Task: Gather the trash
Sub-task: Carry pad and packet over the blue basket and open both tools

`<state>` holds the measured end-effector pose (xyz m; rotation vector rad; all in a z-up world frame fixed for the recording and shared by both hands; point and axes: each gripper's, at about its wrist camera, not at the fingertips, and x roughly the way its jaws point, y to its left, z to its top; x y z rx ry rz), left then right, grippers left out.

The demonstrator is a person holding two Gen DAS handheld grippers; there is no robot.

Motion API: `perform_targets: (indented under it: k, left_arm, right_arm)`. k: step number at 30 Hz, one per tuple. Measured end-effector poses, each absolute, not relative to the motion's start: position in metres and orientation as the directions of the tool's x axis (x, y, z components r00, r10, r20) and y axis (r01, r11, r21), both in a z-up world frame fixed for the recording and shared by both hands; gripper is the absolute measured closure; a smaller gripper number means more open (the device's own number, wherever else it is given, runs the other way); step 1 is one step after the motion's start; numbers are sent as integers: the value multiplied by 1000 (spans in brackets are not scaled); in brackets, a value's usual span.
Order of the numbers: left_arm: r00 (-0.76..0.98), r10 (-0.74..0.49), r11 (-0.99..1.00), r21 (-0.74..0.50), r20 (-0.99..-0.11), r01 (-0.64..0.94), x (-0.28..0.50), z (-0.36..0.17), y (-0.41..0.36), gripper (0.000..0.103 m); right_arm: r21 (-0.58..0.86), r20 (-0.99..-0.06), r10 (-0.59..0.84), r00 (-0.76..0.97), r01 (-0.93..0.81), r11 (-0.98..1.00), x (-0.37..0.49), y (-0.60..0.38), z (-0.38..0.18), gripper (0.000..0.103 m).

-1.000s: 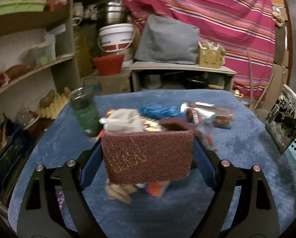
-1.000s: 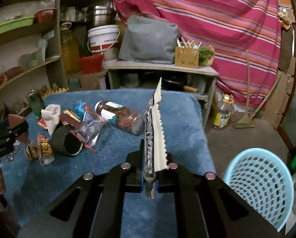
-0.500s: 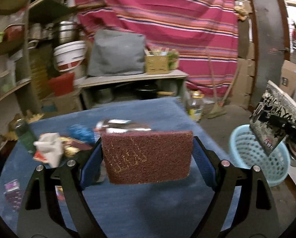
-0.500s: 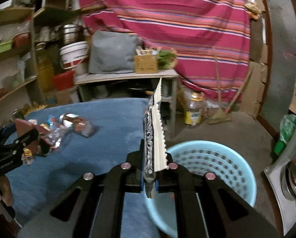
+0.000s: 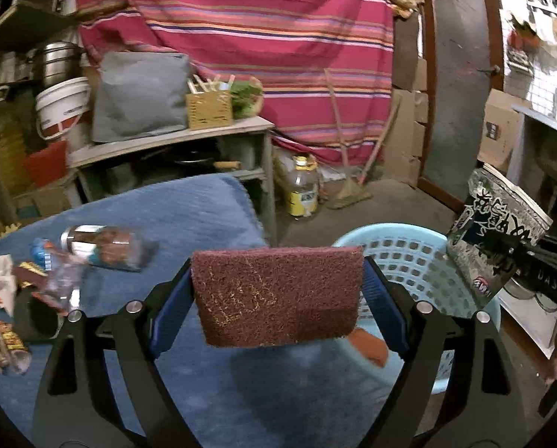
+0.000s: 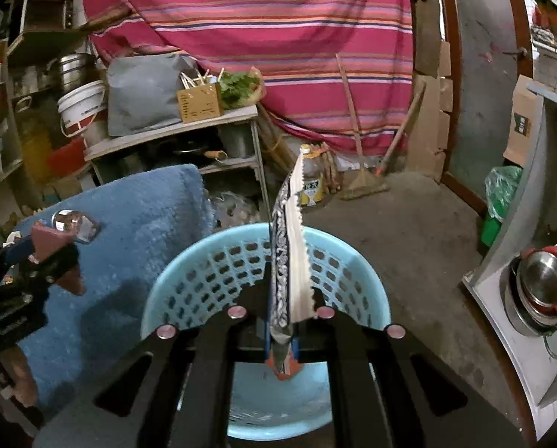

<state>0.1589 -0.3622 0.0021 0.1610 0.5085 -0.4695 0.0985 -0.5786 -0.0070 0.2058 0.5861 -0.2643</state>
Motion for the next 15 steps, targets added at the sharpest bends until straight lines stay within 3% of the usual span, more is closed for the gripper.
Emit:
perform_targets:
  k: [15]
  left_arm:
    - [723,-430,838,58,-541,542,171,-11,-440,16]
  right_arm:
    - [168,-585,-184,790,340,925,94,-601,-22,96]
